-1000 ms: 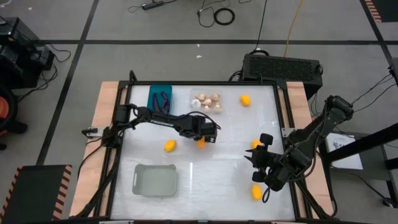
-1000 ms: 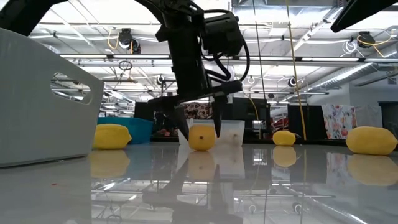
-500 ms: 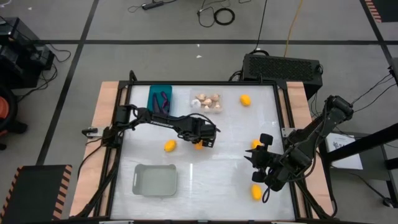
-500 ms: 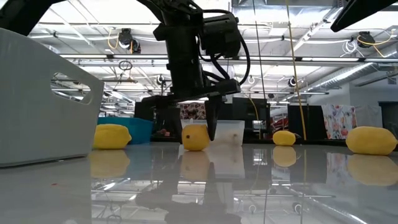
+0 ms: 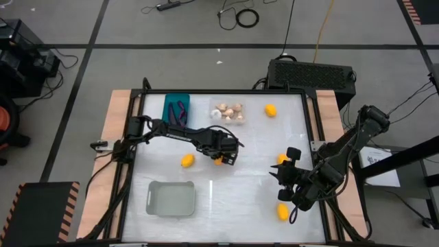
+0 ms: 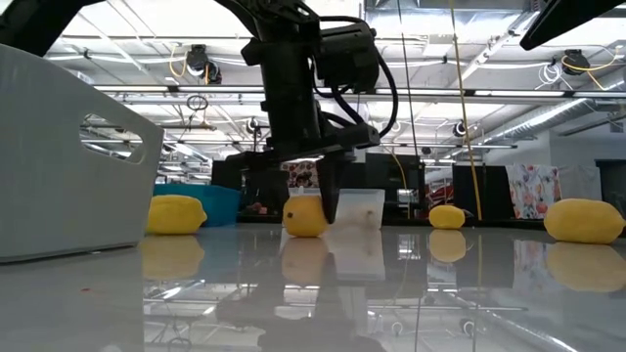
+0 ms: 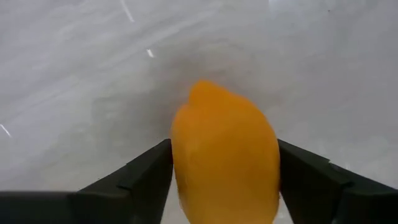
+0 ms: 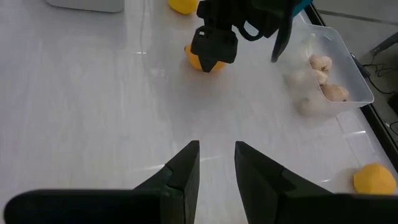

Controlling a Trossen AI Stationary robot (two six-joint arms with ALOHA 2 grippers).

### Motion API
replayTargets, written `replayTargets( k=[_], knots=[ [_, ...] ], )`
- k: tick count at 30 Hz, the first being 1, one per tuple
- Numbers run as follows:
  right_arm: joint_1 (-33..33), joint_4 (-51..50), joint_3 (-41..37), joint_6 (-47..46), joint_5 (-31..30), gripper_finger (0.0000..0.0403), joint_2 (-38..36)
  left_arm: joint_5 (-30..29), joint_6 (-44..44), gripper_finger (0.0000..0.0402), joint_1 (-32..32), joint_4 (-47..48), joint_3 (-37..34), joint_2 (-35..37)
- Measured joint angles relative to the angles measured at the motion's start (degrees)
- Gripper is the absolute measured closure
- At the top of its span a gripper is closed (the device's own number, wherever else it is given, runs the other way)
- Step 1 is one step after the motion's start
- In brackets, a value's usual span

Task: Sort produce into baskets
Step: Put the lemon into the gray bin

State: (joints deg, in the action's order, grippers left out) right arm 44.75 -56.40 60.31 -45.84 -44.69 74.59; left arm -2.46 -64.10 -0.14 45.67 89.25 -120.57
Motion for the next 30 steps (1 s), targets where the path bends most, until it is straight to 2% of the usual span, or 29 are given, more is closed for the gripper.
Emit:
replayTargets(
  k=[5,9,13,17,23,30],
  knots=[
    [0.0,0.0,0.0,0.0,0.0,0.0310,0.0,0.1,0.1,0.0192,0.0,-0.2,0.0,0.0],
    [0.0,0.0,0.0,0.0,0.0,0.0310,0.0,1.4,4.2,0.0195,0.3,0.9,0.5,0.7],
    [0.0,-0.1,0.0,0.0,0.0,0.0310,0.0,2.3,9.3,0.0175,0.0,9.3,2.7,4.1],
    [0.0,0.0,0.0,0.0,0.0,0.0310,0.0,1.2,12.1,0.0171,-2.0,23.9,3.3,9.0],
    [0.0,0.8,0.0,-1.3,1.0,0.0310,0.0,0.8,15.1,0.0170,-10.0,40.3,3.3,18.8],
    [0.0,3.0,0.0,-1.5,1.2,0.0310,0.0,0.0,3.2,0.0169,-23.1,39.7,3.4,27.9]
  ],
)
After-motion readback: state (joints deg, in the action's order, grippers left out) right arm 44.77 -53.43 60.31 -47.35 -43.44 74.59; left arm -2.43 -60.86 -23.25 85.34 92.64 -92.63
